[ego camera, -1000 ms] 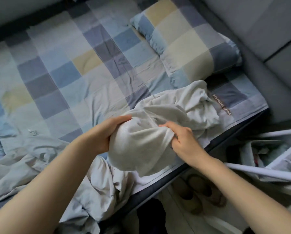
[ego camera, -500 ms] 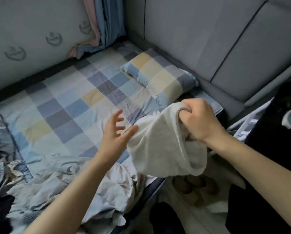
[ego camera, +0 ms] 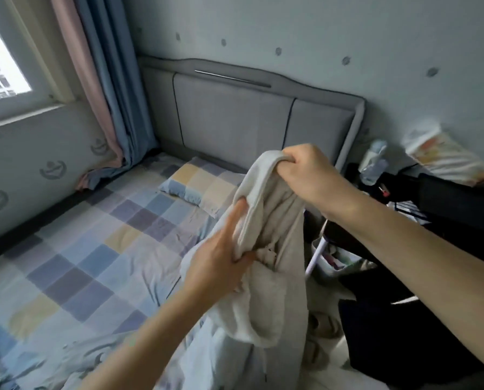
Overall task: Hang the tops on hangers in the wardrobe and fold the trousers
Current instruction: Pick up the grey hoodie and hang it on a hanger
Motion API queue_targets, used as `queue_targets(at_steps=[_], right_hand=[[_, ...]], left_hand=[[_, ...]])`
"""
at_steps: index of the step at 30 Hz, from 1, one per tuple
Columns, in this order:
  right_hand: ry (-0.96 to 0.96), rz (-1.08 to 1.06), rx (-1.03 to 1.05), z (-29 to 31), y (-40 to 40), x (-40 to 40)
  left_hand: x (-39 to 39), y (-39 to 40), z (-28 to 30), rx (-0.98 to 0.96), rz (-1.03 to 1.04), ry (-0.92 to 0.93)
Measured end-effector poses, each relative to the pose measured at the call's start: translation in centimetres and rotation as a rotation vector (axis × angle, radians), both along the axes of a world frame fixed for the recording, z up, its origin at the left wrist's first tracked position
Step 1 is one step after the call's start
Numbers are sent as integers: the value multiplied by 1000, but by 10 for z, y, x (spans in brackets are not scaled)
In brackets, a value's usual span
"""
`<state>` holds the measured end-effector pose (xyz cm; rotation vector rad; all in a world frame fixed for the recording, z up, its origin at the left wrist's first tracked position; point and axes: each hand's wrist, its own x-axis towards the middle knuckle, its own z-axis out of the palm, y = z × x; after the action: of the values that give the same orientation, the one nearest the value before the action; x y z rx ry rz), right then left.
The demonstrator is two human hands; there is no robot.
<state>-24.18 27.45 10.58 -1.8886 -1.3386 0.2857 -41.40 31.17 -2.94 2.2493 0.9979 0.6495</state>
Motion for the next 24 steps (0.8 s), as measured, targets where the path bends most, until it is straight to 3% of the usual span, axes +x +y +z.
queue_targets(at_steps=[4,10,13,16,18,19,21,24], right_hand=[[95,-10,15,42,-61,26],[593,135,-171,66,-130,49],[729,101,-112,80,-153,59],[566,-71,62,87,-167,70],[581,-126,118,90,-179,74],[641,-141,135,91,-186,76],[798,-185,184,94,-195,79],[884,-256,264,97,-202,79]], left_hand=[[-10,39,42,180,25,177],[57,61,98,229,88,-67],[103,31,99,229,91,175],[123,-1,93,-17,-112,772],[123,-21,85,-219,-193,1131],[123,-31,79,-335,-227,1214],[127,-48,60,-638,-292,1164],[144,-89,33,-1163,-372,824]])
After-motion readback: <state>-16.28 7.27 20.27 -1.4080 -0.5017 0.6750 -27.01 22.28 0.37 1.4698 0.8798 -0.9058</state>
